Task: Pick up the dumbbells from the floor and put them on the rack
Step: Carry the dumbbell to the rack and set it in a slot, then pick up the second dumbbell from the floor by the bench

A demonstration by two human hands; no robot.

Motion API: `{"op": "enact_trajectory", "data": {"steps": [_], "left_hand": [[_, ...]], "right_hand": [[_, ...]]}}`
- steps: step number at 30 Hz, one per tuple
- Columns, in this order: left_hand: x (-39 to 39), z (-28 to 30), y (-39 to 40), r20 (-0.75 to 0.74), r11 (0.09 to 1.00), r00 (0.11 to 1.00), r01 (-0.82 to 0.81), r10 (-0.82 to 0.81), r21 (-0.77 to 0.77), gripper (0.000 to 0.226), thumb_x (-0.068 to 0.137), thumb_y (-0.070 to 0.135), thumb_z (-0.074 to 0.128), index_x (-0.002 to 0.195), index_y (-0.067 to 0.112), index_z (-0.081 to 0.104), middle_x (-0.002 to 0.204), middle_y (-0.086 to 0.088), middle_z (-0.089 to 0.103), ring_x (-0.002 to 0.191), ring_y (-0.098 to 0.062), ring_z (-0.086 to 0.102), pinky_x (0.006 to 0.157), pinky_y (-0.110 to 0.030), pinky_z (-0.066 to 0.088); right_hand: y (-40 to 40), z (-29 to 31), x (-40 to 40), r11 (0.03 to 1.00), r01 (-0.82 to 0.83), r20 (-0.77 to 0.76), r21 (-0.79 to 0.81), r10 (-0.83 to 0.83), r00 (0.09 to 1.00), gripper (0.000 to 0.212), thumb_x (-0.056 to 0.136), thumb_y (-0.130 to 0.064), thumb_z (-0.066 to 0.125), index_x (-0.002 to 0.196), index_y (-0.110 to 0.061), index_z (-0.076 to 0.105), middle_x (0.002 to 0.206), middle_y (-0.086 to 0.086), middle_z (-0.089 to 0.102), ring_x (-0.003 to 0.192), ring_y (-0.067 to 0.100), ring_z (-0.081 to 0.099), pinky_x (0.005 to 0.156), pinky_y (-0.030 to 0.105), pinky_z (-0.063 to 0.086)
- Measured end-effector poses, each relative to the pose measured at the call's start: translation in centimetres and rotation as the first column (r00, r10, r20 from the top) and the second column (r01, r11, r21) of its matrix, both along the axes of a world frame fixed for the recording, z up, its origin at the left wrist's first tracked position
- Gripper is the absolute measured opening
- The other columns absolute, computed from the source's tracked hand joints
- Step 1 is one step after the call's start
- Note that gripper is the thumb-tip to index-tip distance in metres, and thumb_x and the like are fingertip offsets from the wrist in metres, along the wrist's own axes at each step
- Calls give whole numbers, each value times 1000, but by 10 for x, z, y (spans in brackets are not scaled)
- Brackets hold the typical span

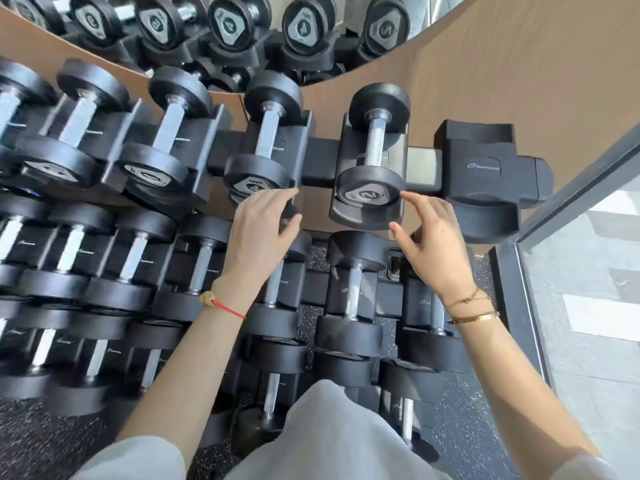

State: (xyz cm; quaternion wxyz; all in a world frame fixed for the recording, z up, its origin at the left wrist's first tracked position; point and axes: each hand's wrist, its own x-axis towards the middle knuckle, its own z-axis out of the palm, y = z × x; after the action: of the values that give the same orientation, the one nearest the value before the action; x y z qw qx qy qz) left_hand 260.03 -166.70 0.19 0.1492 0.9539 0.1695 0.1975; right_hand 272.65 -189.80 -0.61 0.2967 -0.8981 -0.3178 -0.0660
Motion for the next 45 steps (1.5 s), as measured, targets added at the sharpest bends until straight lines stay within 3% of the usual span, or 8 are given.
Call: {"op": "enact_trajectory", "data": {"steps": [15,26,35,45], "left_hand": [[-225,-24,-66,-105,955,953,-290,283,-58,40,92,23,61,131,12,58,125,-4,63,120,-24,55,105,-44,41],[-423,-34,-123,-99,794,792,-607,602,-36,41,92,22,62,132,15,57,124,-3,63,118,-23,56,105,-43,43],[-606,-41,-238,-188,549,550,-833,814,-59,40,93,24,61,131,13,58,127,-5,63,121,-24,55,104,-44,43],[-741,-49,-378,-262,185,200,-979,944,-80,39,91,20,64,128,10,60,122,-8,65,116,-29,58,100,-48,45]], "right_hand": [[-15,-23,-148,950,-307,-34,-50,306,952,47,87,-25,66,130,-10,53,119,7,61,119,31,50,102,45,41],[4,-43,-288,780,-622,-24,-75,622,783,46,87,-25,66,129,-10,53,119,8,62,122,30,49,103,43,41],[-25,-69,-444,578,-814,-76,-63,810,581,44,87,-24,65,127,-8,55,120,9,61,122,30,48,105,43,39],[-62,-87,-591,239,-966,-159,-98,954,252,46,85,-22,68,127,-7,57,118,12,62,119,33,51,102,46,42]]}}
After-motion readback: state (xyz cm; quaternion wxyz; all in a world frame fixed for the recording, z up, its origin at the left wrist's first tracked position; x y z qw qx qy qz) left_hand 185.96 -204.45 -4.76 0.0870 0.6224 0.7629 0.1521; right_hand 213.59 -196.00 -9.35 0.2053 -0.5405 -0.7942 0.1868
